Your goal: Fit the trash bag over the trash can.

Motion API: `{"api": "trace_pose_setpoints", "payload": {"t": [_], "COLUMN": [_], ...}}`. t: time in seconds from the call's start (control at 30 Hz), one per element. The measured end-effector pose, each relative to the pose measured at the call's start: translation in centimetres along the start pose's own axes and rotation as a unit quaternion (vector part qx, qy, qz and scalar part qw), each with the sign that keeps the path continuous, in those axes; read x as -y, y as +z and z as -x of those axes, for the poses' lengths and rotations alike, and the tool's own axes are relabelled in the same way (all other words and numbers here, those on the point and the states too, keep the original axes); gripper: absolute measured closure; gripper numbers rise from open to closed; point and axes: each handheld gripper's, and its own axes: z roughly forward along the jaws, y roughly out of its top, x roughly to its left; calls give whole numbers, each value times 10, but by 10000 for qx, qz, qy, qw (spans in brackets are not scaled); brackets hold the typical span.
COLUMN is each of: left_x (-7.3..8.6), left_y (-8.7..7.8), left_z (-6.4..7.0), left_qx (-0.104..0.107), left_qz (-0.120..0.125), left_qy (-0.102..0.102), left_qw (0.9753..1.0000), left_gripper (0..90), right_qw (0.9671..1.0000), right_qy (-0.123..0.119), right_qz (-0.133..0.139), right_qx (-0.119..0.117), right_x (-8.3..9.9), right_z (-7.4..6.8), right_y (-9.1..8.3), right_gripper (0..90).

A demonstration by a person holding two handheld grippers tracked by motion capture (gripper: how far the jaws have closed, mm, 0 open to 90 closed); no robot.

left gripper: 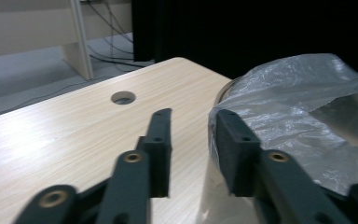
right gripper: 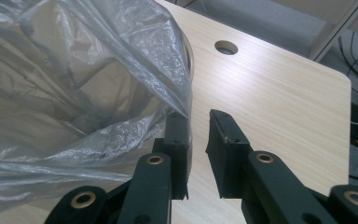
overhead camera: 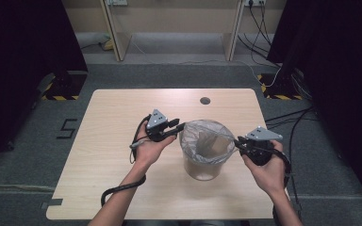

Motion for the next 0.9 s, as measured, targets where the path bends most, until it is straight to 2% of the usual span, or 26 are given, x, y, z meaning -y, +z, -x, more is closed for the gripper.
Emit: {"api": "trace_pose_setpoints", "payload": {"t": [0.03, 0.07, 0.13, 0.3, 0.4, 0.5, 0.53, 0.6, 0.63, 0.73, 0.9], "left_x": [0, -1, -2, -5, -8, -13, -14, -15, -14, -14, -17], "left_y": [0, -4, -11, -19, -17, -7, -3, 6, 9, 14, 15], "left_z": [0, -1, -5, -9, -5, -2, -3, -7, -9, -12, -9], "left_qx": [0, 171, 202, 408, 523, 666, 750, 1117, 1203, 1165, 1065], "left_qz": [0, 26, 37, 98, 86, 27, -5, -59, -35, -56, -68], "left_qy": [0, 18, 63, -39, 81, 174, 152, -130, -228, -210, -85], "left_qw": [10000, 9998, 9998, 9991, 9986, 9976, 9971, 9936, 9925, 9929, 9942], "left_gripper": [630, 630, 605, 593, 599, 610, 611, 611, 616, 669, 701], "right_qw": [10000, 10000, 10000, 10000, 10000, 10000, 10000, 10000, 10000, 10000, 9994], "right_qy": [0, -8, -18, -45, -45, -59, -60, -60, -58, -25, -67], "right_qz": [0, -4, -21, -28, -34, -26, -30, -18, -16, 74, 325], "right_qx": [0, 20, 34, 49, 58, 57, 48, 43, 32, 28, -110], "right_x": [0, 0, -1, -2, -3, -4, -4, -5, -6, -9, -17], "right_z": [0, 0, -1, -2, -3, -3, -3, -3, -2, -2, -1], "right_y": [0, 0, 0, 1, 0, 0, -1, -2, -3, -8, -20], "right_gripper": [775, 775, 778, 779, 779, 779, 777, 759, 729, 622, 572]}}
